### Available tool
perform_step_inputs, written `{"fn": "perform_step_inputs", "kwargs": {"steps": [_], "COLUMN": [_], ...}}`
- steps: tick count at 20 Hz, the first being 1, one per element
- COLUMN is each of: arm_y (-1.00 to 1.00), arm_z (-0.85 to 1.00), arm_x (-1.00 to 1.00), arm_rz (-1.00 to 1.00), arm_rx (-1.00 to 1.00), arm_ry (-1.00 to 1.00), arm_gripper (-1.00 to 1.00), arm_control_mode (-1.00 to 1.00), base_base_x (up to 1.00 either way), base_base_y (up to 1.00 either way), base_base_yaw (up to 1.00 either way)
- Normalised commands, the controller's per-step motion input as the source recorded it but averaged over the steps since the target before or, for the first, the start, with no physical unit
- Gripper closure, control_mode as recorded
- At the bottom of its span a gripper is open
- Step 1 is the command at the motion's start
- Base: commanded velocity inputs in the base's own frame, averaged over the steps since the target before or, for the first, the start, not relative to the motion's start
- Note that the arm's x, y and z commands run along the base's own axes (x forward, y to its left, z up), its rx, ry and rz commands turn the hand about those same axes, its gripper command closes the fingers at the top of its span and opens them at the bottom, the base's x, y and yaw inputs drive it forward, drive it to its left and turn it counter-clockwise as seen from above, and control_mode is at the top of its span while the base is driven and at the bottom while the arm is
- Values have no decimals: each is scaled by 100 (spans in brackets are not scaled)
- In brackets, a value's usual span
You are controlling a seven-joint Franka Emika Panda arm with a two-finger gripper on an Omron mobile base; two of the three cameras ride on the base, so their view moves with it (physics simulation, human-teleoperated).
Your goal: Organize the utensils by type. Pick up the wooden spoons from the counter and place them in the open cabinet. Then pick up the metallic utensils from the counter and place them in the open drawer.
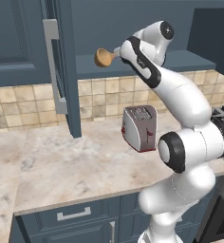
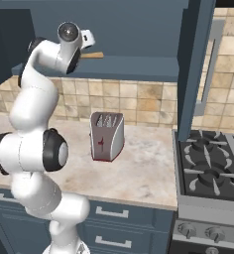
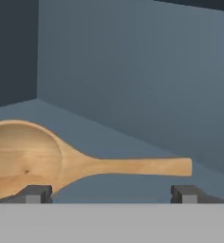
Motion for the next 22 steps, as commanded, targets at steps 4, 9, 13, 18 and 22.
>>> {"fn": "perform_step_inputs", "kwargs": {"steps": [4, 9, 13, 18, 22], "arm_y": [-6, -24, -30, -23, -15], "arm_z": [0, 1, 0, 0, 0], "arm_x": [-98, -100, -100, -99, -95], "arm_rz": [-9, -14, -11, -12, -10], "arm_rx": [4, 8, 7, 11, 8], "arm_ry": [-16, -6, 1, 15, 18], "arm_gripper": [-100, -100, -100, -100, -100], "arm_control_mode": [-100, -100, -100, -100, -100], "base_base_x": [0, 0, 0, 0, 0], "base_base_y": [0, 0, 0, 0, 0], "base_base_yaw": [0, 0, 0, 0, 0]}}
